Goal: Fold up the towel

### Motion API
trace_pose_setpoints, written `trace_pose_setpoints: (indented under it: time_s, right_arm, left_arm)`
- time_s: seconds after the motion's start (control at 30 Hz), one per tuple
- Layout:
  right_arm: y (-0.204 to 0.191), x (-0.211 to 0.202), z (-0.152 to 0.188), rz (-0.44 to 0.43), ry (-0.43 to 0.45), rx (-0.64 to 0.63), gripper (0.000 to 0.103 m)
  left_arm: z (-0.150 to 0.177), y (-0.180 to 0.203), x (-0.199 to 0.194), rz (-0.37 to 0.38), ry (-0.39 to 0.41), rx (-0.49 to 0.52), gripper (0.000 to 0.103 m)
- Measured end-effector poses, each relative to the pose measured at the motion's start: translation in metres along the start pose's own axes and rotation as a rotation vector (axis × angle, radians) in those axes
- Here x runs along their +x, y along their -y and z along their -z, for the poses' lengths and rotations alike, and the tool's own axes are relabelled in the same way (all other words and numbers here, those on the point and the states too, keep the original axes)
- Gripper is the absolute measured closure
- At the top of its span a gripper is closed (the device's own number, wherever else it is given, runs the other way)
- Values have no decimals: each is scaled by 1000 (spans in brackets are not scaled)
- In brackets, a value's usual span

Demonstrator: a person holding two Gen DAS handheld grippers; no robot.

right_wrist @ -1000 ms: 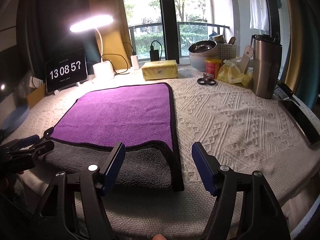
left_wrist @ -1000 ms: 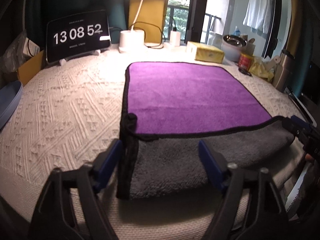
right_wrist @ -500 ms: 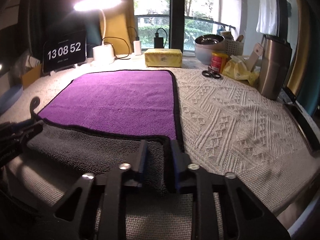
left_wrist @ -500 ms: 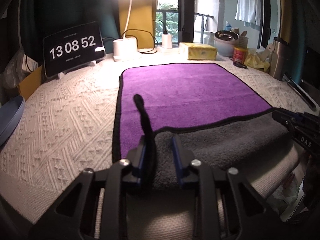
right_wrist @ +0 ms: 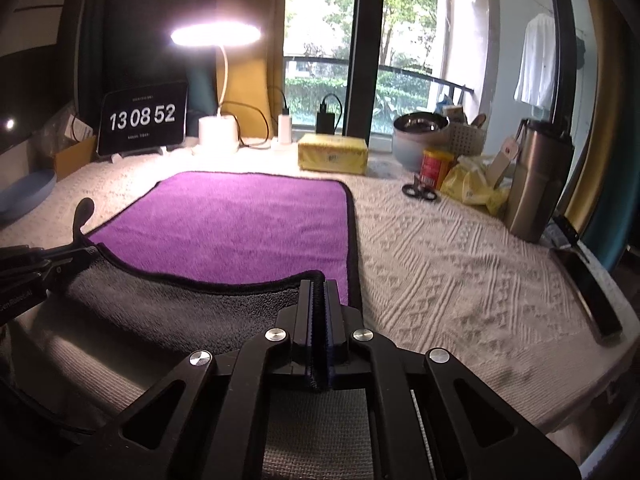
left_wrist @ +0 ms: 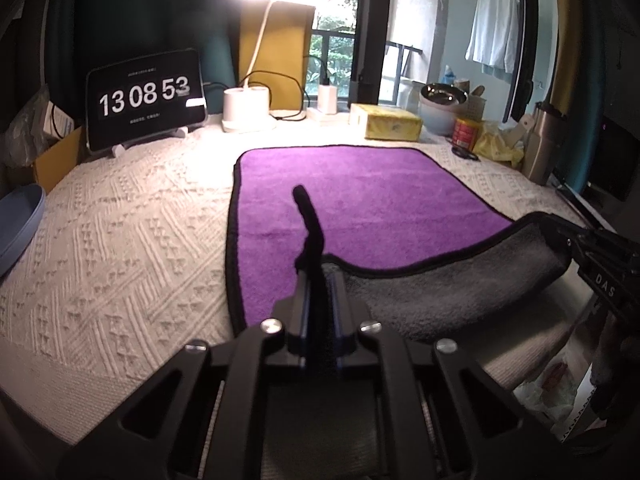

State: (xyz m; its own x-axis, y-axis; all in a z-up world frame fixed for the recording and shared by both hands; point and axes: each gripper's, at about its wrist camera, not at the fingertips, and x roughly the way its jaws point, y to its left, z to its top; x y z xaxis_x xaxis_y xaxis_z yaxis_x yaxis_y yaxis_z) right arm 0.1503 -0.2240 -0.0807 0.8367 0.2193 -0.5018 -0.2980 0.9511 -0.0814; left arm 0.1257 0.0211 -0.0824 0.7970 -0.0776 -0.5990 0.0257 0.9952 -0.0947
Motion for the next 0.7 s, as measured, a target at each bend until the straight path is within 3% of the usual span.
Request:
trace_pose_setpoints:
  time_s: [0.7]
  right_arm:
    - [8,2,-65,-10,92,16,98]
  left_arm:
    - [-67,-7,-19,4,111,15,94]
